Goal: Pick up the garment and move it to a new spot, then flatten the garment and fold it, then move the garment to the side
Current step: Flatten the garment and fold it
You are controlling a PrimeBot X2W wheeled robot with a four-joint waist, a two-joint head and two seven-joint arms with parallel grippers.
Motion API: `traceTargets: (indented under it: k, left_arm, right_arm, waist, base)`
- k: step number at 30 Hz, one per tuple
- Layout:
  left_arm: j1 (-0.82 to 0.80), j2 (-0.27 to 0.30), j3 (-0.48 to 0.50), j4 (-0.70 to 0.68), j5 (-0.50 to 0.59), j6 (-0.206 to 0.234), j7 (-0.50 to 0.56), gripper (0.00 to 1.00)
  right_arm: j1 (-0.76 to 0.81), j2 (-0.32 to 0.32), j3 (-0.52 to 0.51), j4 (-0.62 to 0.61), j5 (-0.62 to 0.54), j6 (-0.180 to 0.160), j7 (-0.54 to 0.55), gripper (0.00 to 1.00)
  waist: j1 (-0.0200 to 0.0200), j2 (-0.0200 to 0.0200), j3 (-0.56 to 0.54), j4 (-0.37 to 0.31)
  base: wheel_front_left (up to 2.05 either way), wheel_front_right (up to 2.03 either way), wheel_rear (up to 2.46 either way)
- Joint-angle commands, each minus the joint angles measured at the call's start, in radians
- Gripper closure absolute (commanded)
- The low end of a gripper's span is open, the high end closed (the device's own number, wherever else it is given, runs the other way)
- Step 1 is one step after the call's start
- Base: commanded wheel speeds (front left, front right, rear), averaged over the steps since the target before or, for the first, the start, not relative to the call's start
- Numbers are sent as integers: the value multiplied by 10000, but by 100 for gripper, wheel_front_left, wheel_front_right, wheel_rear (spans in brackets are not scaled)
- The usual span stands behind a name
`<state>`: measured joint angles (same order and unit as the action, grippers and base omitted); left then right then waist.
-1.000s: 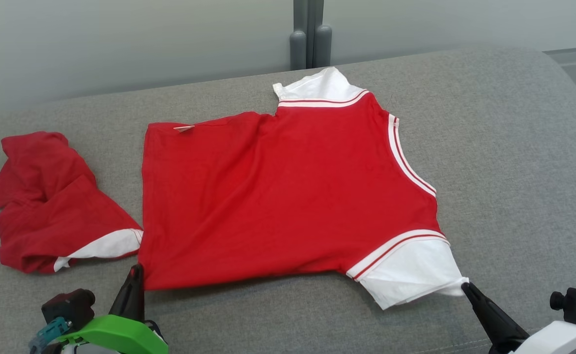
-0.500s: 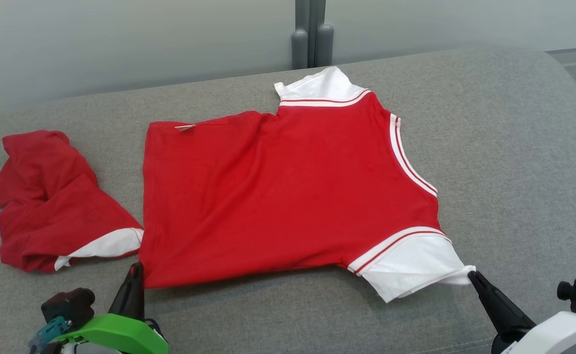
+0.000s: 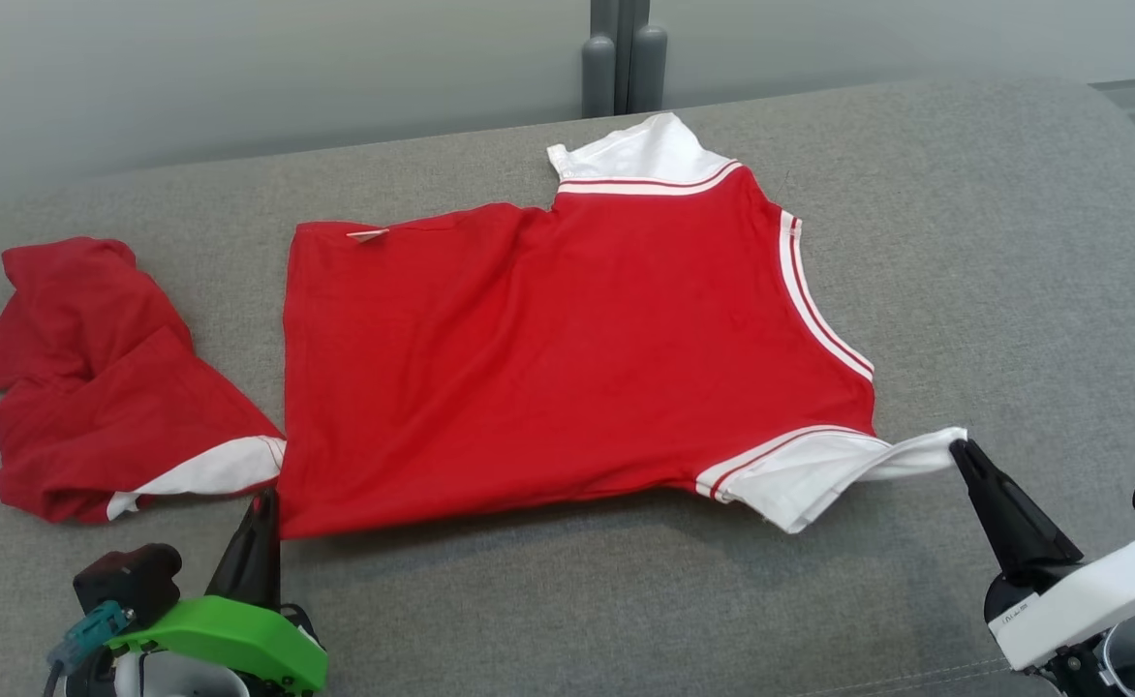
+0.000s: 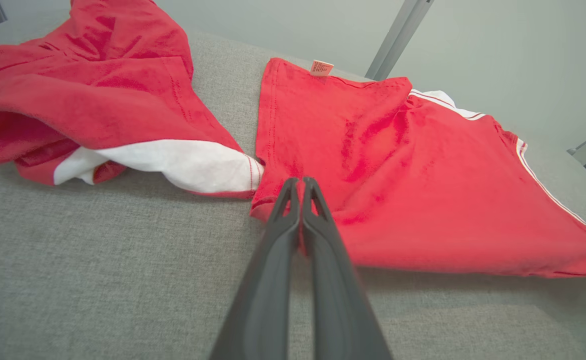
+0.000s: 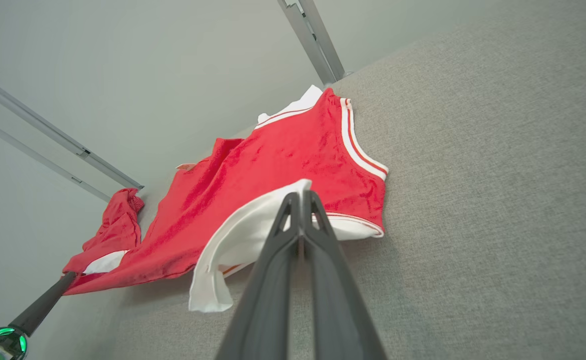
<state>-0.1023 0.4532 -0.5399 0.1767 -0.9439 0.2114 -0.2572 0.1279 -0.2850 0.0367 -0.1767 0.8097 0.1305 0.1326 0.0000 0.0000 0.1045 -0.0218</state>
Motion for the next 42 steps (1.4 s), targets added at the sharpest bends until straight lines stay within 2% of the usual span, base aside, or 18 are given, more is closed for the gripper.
traceTargets:
  k: [1, 10, 15, 21, 26, 31, 42]
  left_arm:
    - [-213, 65, 60, -15, 54, 23, -16, 100]
    - [-1122, 32, 85, -45, 150, -103, 179, 100]
    - [-1824, -71, 90, 504, 104, -450, 257, 100]
    - [-2924, -280, -24, 1603, 173, -906, 427, 100]
    - [-3836, -496, -192, 2665, 509, -945, 435, 100]
    - [-4676, -861, -203, 3563, 562, -1287, 295, 100]
    - [-5489, -1265, -160, 4580, 760, -1595, 74, 100]
  right_arm:
    - [-172, -24, -55, -26, -52, 3, -71, 100]
    - [-1732, 26, 155, 713, -83, 3, -746, 100]
    - [-2844, -245, 547, 1390, 270, 3, -1216, 100]
    - [-4183, -922, 1208, 2681, 540, 2, -1948, 100]
    - [-5154, -1266, 1832, 3620, 882, 3, -2749, 100]
    - [-6146, -1613, 2679, 4572, 1244, 3, -3328, 100]
    - [-7583, -1818, 4190, 5970, 1656, 2, -3763, 100]
  waist:
    - [0, 0, 89, 35]
    - [0, 0, 639, 15]
    - [0, 0, 1032, -32]
    - [0, 0, 1548, 37]
    - [0, 0, 1982, 86]
    - [0, 0, 2384, 139]
    - [0, 0, 2645, 222]
  base:
    - [0, 0, 0]
    - [0, 0, 0]
    - [0, 0, 0]
    - [0, 0, 0]
    - [0, 0, 0]
    - [0, 0, 0]
    - [0, 0, 0]
